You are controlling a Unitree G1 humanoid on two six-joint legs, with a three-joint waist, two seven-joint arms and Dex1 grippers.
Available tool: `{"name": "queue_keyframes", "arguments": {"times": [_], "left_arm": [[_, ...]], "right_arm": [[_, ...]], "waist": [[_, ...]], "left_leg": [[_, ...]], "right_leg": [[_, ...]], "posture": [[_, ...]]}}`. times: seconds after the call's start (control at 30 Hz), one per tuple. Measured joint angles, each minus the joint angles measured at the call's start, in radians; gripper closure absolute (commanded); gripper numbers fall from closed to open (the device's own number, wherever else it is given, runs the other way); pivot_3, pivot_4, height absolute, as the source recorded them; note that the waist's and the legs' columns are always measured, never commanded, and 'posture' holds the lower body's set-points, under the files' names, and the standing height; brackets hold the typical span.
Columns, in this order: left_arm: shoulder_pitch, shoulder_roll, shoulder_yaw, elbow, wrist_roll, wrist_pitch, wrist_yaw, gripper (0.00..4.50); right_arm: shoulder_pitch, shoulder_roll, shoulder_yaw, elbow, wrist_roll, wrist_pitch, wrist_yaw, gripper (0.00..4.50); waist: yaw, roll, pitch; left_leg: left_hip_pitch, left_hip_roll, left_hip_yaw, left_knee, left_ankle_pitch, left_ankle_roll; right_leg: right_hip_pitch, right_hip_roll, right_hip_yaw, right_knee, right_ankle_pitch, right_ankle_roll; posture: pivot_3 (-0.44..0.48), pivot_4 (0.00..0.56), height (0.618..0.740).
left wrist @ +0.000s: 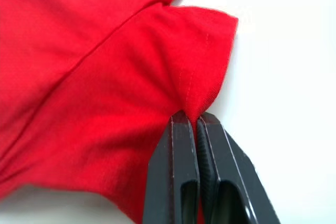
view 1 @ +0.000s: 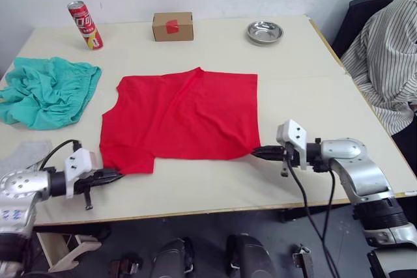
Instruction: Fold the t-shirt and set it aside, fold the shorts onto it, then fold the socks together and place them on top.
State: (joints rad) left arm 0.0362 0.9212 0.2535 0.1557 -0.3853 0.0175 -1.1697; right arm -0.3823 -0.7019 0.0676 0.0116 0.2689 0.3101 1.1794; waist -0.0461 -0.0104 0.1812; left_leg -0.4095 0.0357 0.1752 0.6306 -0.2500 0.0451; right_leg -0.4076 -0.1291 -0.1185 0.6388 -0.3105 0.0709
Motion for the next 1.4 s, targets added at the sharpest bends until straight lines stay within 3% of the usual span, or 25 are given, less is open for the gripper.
{"name": "queue_keyframes", "arguments": {"times": [0.17, 0.33, 0.5, 0.57, 0.63, 0.67, 0.73, 0.77, 0.87, 0.93, 1.1, 1.2, 1.27, 1.33, 1.4], "left_arm": [[0.211, 0.004, 0.182, -0.229, -0.089, 0.195, 0.042, 4.46], [0.452, 0.060, 0.296, -0.377, -0.125, 0.352, -0.043, 4.46], [0.385, 0.129, 0.306, -0.401, -0.184, 0.499, -0.080, 4.46], [0.212, 0.136, 0.274, -0.368, -0.215, 0.539, -0.059, 4.46], [-0.076, 0.106, 0.202, -0.263, -0.211, 0.522, 0.017, 4.46], [-0.219, 0.086, 0.162, -0.197, -0.179, 0.484, 0.063, 4.46], [-0.545, 0.038, 0.059, 0.021, -0.033, 0.349, 0.223, 4.46], [-0.693, 0.022, 0.005, 0.160, 0.057, 0.259, 0.317, 4.46], [-1.081, -0.033, -0.066, 0.541, 0.240, -0.017, 0.582, 4.46], [-1.326, -0.052, -0.084, 0.749, 0.318, -0.227, 0.739, 4.46], [-1.640, -0.009, -0.118, 0.920, 0.439, -0.520, 0.925, 4.46], [-1.645, 0.018, -0.128, 0.917, 0.451, -0.608, 0.873, 4.46], [-1.554, 0.047, -0.144, 0.902, 0.448, -0.655, 0.763, 4.46], [-1.392, 0.062, -0.148, 0.840, 0.416, -0.656, 0.639, 4.46], [-1.082, 0.096, -0.139, 0.678, 0.357, -0.620, 0.502, 4.46]], "right_arm": [[0.087, -0.098, -0.034, -0.097, 0.034, 0.019, 0.039, 4.50], [0.219, -0.243, -0.036, -0.255, 0.126, 0.164, 0.135, 4.50], [0.108, -0.254, -0.033, -0.274, 0.176, 0.249, 0.148, 4.50], [-0.019, -0.223, -0.034, -0.205, 0.181, 0.252, 0.137, 4.50], [-0.206, -0.141, -0.036, -0.051, 0.160, 0.191, 0.088, 4.50], [-0.298, -0.106, -0.041, 0.037, 0.139, 0.135, 0.058, 4.50], [-0.530, -0.023, -0.052, 0.290, 0.069, -0.020, -0.055, 4.50], [-0.642, 0.004, -0.056, 0.422, 0.032, -0.107, -0.119, 4.50], [-0.948, 0.054, -0.077, 0.756, -0.082, -0.355, -0.344, 4.50], [-1.127, 0.080, -0.078, 0.928, -0.151, -0.551, -0.503, 4.50], [-1.270, 0.063, -0.083, 1.083, -0.247, -0.837, -0.676, 4.50], [-1.257, 0.060, -0.083, 1.121, -0.263, -0.883, -0.663, 4.50], [-1.191, 0.044, -0.083, 1.120, -0.265, -0.902, -0.613, 4.50], [-1.100, 0.042, -0.084, 1.102, -0.258, -0.891, -0.554, 4.50], [-0.932, 0.046, -0.075, 1.022, -0.238, -0.842, -0.455, 4.50]], "waist": [[0.003, 0.000, 0.000], [0.009, -0.001, 0.001], [0.016, 0.000, 0.001], [0.021, 0.001, 0.002], [0.023, 0.001, 0.003], [0.023, 0.000, 0.002], [0.019, 0.001, 0.003], [0.018, 0.000, 0.003], [0.012, -0.003, 0.005], [0.000, -0.009, 0.008], [-0.018, -0.010, 0.008], [-0.020, -0.010, 0.008], [-0.020, -0.010, 0.008], [-0.020, -0.010, 0.008], [-0.025, -0.009, 0.009]], "left_leg": [[0.001, 0.000, -0.001, -0.002, -0.003, -0.004], [0.001, 0.001, -0.001, -0.003, -0.006, -0.003], [0.002, 0.002, -0.002, -0.006, -0.007, -0.003], [0.001, 0.002, -0.002, -0.005, -0.006, -0.003], [-0.002, 0.001, -0.002, -0.005, -0.006, -0.004], [-0.004, 0.001, -0.001, -0.005, -0.003, -0.005], [-0.013, 0.000, 0.000, -0.002, 0.003, -0.008], [-0.017, -0.001, 0.001, -0.002, 0.008, -0.001], [-0.034, -0.002, 0.006, 0.001, 0.011, 0.001], [-0.037, -0.003, 0.007, 0.001, 0.011, 0.002], [-0.032, -0.006, 0.008, -0.001, 0.000, 0.006], [-0.031, -0.008, 0.013, -0.001, -0.002, 0.009], [-0.029, -0.008, 0.014, 0.000, -0.002, 0.010], [-0.028, -0.008, 0.017, 0.003, -0.001, 0.012], [-0.015, -0.008, 0.020, 0.005, -0.001, 0.013]], "right_leg": [[0.000, 0.000, 0.000, -0.002, -0.001, -0.001], [-0.001, 0.000, 0.000, -0.004, -0.002, -0.004], [-0.003, 0.002, 0.000, -0.012, -0.006, -0.017], [-0.004, 0.001, 0.000, -0.012, -0.006, -0.017], [-0.005, 0.001, -0.001, -0.013, -0.002, -0.016], [-0.003, 0.001, -0.001, -0.011, 0.006, -0.004], [-0.009, 0.004, -0.003, -0.010, 0.008, -0.001], [-0.014, 0.005, -0.002, -0.008, 0.009, 0.000], [-0.033, 0.007, -0.011, 0.001, 0.009, 0.001], [-0.038, 0.008, -0.015, 0.004, 0.009, 0.002], [-0.037, 0.003, -0.024, 0.008, 0.006, 0.009], [-0.036, -0.001, -0.027, 0.008, 0.003, 0.014], [-0.033, -0.001, -0.027, 0.008, 0.003, 0.015], [-0.029, -0.001, -0.025, 0.005, 0.002, 0.016], [-0.017, -0.001, -0.020, 0.006, 0.002, 0.016]], "posture": [[0.000, 0.150, 0.740], [0.000, 0.150, 0.740], [0.000, 0.150, 0.740], [0.000, 0.150, 0.740], [0.000, 0.150, 0.740], [0.000, 0.150, 0.740], [0.000, 0.150, 0.740], [0.000, 0.150, 0.740], [0.000, 0.150, 0.740], [0.000, 0.150, 0.740], [0.000, 0.150, 0.740], [0.000, 0.150, 0.740], [0.000, 0.150, 0.740], [0.000, 0.150, 0.740], [0.000, 0.150, 0.740]]}}
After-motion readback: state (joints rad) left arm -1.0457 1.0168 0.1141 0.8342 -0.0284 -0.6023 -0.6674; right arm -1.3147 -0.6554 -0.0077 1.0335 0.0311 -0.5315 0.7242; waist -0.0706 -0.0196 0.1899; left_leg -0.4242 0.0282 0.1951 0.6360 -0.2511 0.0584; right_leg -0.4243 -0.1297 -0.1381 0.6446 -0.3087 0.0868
